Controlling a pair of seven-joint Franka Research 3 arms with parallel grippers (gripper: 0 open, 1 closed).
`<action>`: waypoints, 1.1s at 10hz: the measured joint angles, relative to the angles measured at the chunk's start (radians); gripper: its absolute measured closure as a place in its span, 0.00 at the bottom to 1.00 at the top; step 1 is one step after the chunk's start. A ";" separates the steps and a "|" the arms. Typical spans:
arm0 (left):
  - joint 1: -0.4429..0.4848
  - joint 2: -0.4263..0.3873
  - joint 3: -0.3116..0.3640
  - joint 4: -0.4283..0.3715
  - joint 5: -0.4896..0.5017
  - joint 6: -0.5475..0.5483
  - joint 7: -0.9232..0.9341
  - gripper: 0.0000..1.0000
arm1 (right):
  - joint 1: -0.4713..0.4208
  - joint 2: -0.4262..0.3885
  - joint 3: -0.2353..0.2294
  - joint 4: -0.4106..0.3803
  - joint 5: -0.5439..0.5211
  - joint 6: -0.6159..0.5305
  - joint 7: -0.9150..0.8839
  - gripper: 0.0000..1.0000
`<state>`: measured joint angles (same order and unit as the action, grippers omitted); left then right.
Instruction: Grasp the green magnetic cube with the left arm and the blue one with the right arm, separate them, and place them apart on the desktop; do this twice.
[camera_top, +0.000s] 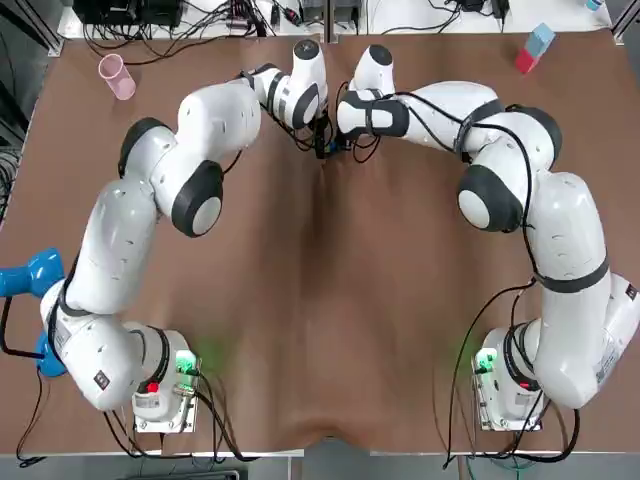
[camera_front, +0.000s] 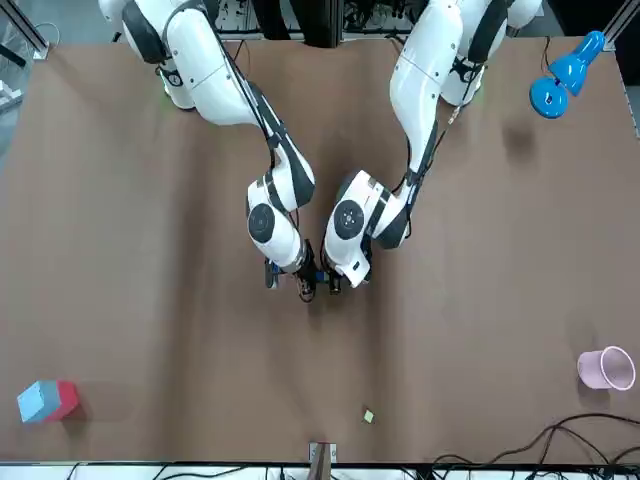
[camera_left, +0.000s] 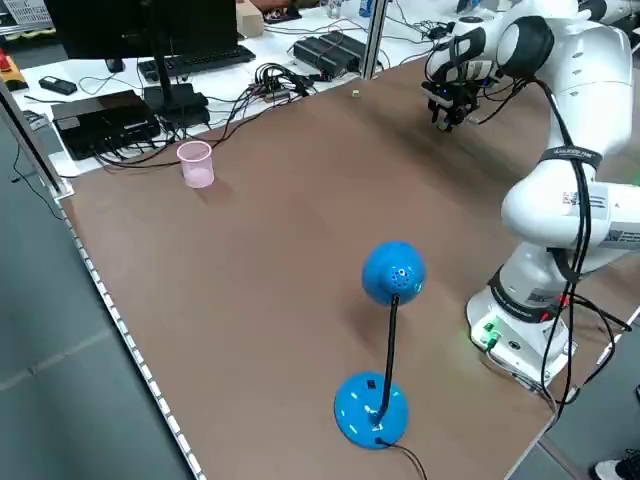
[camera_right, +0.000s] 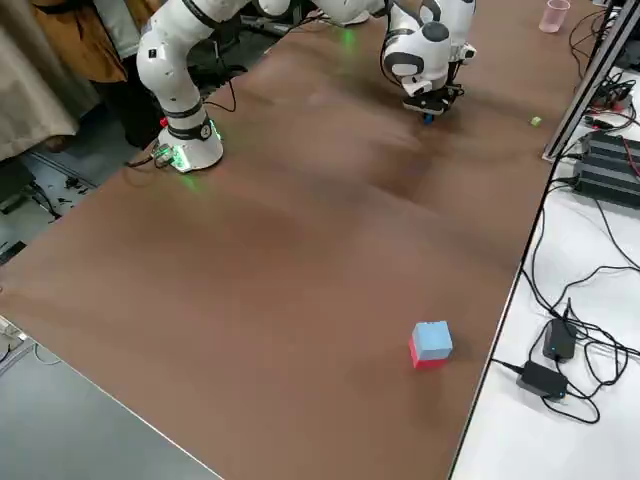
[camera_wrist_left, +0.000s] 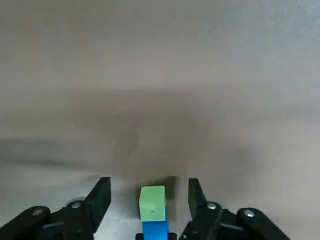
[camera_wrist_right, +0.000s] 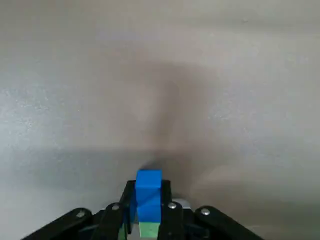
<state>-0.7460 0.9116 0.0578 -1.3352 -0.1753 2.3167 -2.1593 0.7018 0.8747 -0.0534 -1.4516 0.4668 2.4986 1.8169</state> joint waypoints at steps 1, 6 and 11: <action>-0.001 0.001 0.000 0.000 0.000 0.007 0.000 0.30 | 0.000 0.000 0.000 0.000 0.000 0.000 0.000 0.77; -0.006 0.008 -0.003 0.000 0.000 0.016 -0.001 0.36 | 0.000 0.000 0.000 0.000 -0.001 0.000 0.000 0.77; -0.011 0.008 -0.003 0.000 0.000 0.017 -0.008 0.54 | 0.000 0.000 0.000 0.000 -0.001 0.000 -0.001 0.77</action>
<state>-0.7566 0.9195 0.0553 -1.3352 -0.1755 2.3337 -2.1672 0.7018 0.8747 -0.0537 -1.4516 0.4659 2.4986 1.8162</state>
